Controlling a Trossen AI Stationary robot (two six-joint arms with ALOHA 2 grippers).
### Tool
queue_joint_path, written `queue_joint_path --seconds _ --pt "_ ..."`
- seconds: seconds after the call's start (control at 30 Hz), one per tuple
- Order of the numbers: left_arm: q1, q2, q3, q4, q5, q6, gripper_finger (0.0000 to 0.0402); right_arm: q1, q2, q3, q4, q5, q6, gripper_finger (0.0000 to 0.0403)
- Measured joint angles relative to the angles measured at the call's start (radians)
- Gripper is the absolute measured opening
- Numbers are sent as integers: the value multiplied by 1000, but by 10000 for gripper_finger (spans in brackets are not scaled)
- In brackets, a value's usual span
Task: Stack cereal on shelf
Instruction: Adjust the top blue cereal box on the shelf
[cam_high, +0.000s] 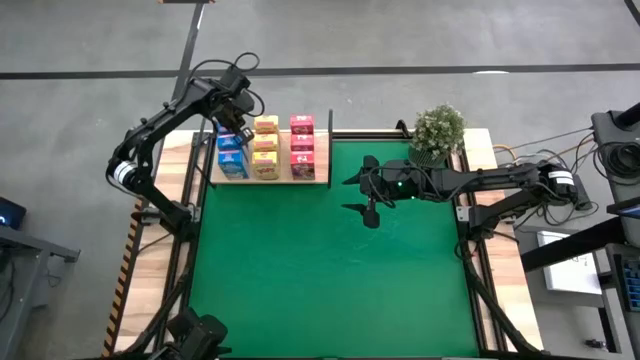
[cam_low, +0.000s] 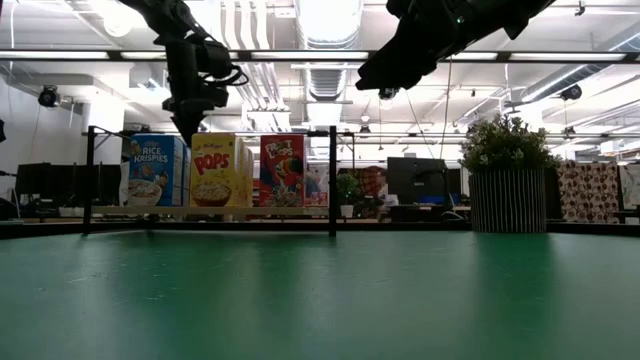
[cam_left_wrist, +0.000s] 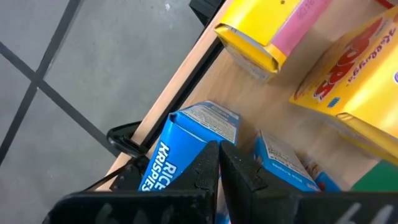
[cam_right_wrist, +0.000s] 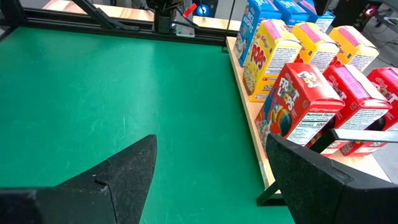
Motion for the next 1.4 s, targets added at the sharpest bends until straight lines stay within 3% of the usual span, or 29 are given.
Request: queue_joint_path --seconds 1.17,1.4 --pt "-2 -17 4 -31 33 85 0 0 0 0 0 0 -6 290" --pt "-2 -69 4 -34 -44 101 0 0 0 0 0 0 -6 290"
